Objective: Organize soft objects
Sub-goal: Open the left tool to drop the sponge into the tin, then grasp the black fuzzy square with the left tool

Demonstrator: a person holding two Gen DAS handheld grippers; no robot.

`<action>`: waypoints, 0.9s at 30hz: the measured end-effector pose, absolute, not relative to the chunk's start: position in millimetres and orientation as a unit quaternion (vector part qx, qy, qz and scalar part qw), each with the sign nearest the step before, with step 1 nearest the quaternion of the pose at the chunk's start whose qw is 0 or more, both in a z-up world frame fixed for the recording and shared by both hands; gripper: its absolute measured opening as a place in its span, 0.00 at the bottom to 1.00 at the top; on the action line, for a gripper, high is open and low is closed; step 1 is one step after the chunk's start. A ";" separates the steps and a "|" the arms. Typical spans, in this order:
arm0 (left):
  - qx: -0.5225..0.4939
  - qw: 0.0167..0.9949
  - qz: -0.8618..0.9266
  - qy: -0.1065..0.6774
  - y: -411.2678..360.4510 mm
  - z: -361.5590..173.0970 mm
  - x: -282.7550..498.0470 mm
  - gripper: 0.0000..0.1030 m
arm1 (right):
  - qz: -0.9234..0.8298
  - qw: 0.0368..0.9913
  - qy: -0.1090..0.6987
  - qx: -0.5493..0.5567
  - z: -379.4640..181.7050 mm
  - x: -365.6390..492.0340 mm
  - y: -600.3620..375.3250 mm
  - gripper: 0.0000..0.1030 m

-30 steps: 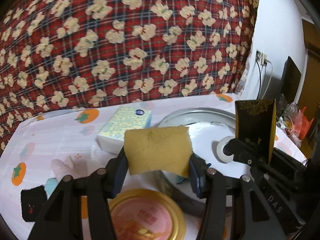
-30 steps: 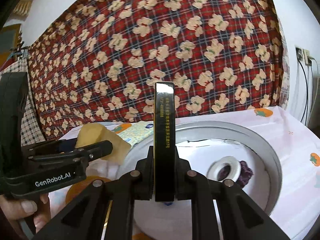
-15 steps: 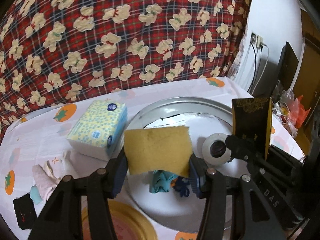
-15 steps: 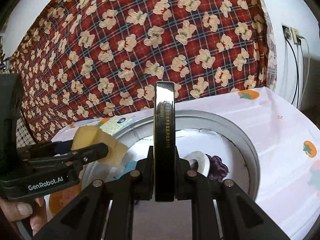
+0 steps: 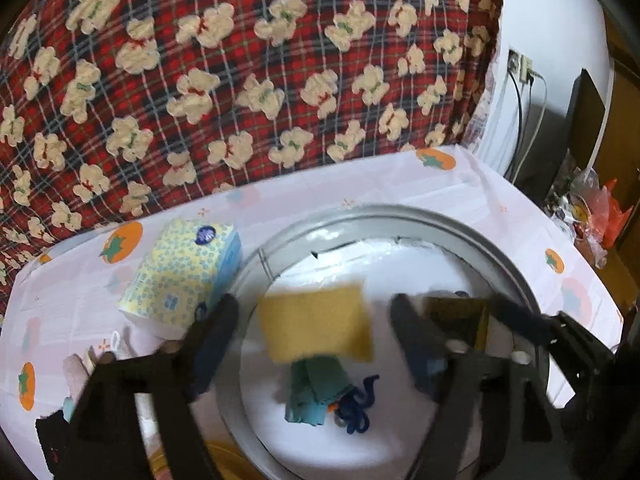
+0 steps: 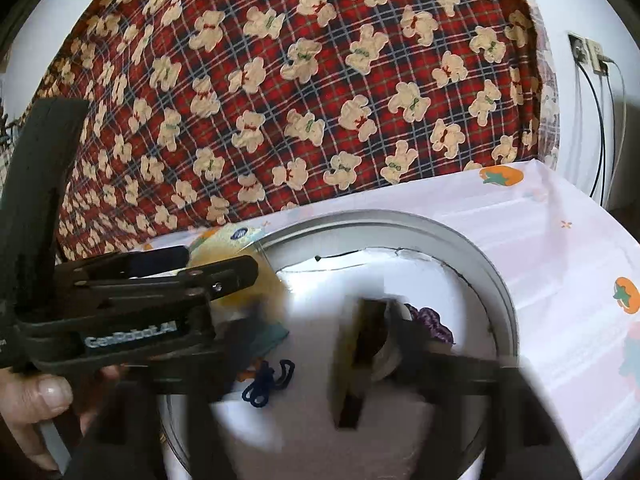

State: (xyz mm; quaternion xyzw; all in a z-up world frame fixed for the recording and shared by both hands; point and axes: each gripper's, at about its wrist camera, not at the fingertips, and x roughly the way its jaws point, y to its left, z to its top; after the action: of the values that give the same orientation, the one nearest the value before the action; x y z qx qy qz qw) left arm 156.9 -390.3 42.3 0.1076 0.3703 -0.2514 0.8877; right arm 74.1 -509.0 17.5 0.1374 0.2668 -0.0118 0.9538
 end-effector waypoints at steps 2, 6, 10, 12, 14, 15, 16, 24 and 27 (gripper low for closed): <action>0.105 0.894 -0.249 0.358 -386.1 46.3 154.5 0.90 | -0.015 0.956 0.256 0.140 17.2 69.2 -510.8 0.81; 0.100 0.901 -0.245 0.345 -374.2 48.6 147.8 0.90 | -0.021 0.957 0.246 0.152 13.6 61.3 -515.4 0.81; 0.092 0.916 -0.231 0.316 -354.5 54.7 131.8 0.96 | -0.024 0.958 0.228 0.171 10.0 51.9 -517.6 0.81; 0.089 0.926 -0.227 0.289 -340.6 58.8 117.5 0.99 | -0.024 0.959 0.222 0.175 8.7 48.4 -516.2 0.81; 0.090 0.936 -0.216 0.262 -325.9 61.1 105.1 0.99 | -0.023 0.960 0.215 0.176 7.9 44.8 -512.4 0.81; 0.090 0.940 -0.212 0.253 -319.2 61.6 100.4 0.99 | -0.022 0.961 0.211 0.175 7.9 43.1 -509.3 0.81; 0.090 0.944 -0.205 0.243 -309.3 61.5 94.9 0.99 | -0.021 0.962 0.209 0.174 8.1 41.9 -506.8 0.81; 0.087 0.960 -0.115 0.241 -210.2 43.0 94.1 0.99 | 0.006 0.972 0.187 0.140 13.1 33.9 -461.2 0.81; 0.085 0.956 -0.053 0.275 -162.9 26.9 110.6 0.99 | 0.022 0.975 0.184 0.126 14.4 33.8 -439.9 0.81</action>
State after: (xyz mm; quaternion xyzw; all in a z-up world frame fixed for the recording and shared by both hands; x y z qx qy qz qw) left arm 110.6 -162.9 26.9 0.0851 0.2749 -0.0533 0.9562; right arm 33.8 -439.9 14.4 0.1255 0.1844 0.0223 0.9745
